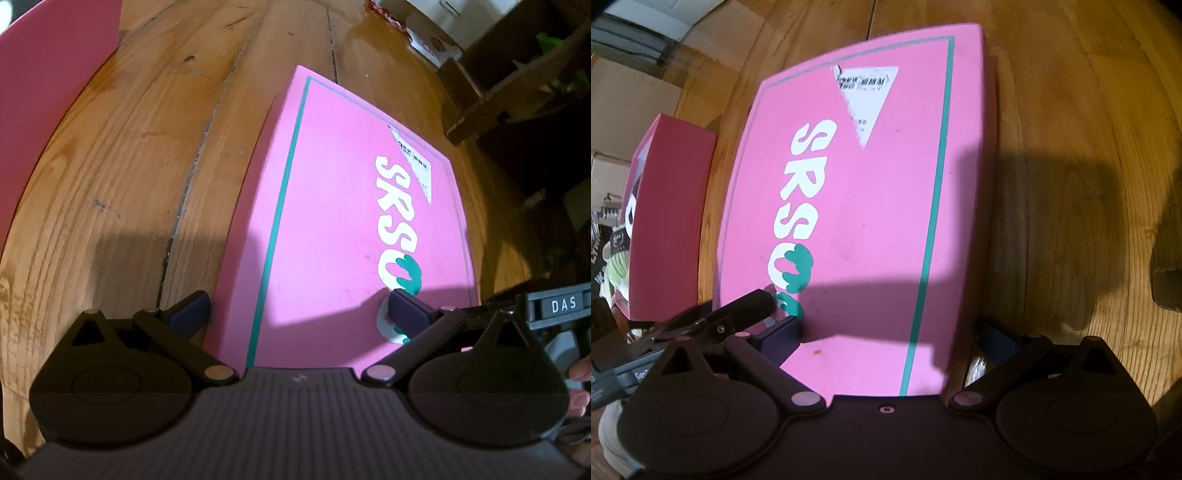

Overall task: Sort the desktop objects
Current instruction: 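Close the left gripper on one lid edge while the right gripper grips the opposite edge, then lift the pink lid with both grippers toward the open box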

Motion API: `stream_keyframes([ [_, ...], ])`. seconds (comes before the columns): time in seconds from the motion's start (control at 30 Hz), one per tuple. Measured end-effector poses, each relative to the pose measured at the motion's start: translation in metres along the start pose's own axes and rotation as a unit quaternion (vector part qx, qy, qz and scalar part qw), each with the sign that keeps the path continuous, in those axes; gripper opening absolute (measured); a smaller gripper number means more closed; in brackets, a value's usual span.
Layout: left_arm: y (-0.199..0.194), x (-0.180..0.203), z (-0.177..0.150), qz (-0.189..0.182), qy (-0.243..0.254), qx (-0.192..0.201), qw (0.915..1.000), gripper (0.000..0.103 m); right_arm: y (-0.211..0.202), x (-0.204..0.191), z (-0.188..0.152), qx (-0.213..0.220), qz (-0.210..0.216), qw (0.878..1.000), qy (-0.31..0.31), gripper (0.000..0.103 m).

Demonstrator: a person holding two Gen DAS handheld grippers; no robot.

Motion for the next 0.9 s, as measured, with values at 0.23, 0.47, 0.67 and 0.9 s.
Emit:
stream_keyframes([
  [0.23, -0.009, 0.001, -0.001, 0.003, 0.004, 0.015, 0.9999, 0.103, -0.011, -0.008, 0.002, 0.008, -0.01, 0.999, -0.029, 0.101],
  [0.47, -0.028, 0.0, 0.002, 0.005, 0.008, 0.033, 0.9994, 0.103, -0.028, -0.016, -0.011, 0.025, 0.007, 0.999, -0.026, 0.101],
  [0.67, -0.042, 0.003, 0.0, 0.003, 0.016, 0.041, 0.999, 0.103, -0.027, -0.025, -0.017, 0.045, 0.013, 0.998, -0.035, 0.101],
  [0.9, -0.077, 0.001, 0.001, 0.025, 0.018, 0.065, 0.9974, 0.103, -0.016, -0.058, -0.014, 0.061, 0.031, 0.995, -0.073, 0.101],
])
Point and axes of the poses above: each gripper's, at about its wrist camera, not at the fingertips, and y roughly the way its jaws point, x to its right, z to its top, the point moved 1 cm from there along y, roughly the way its jaws point, and after that the axes turned 2 degrees about -x, right-handed, at the moved point
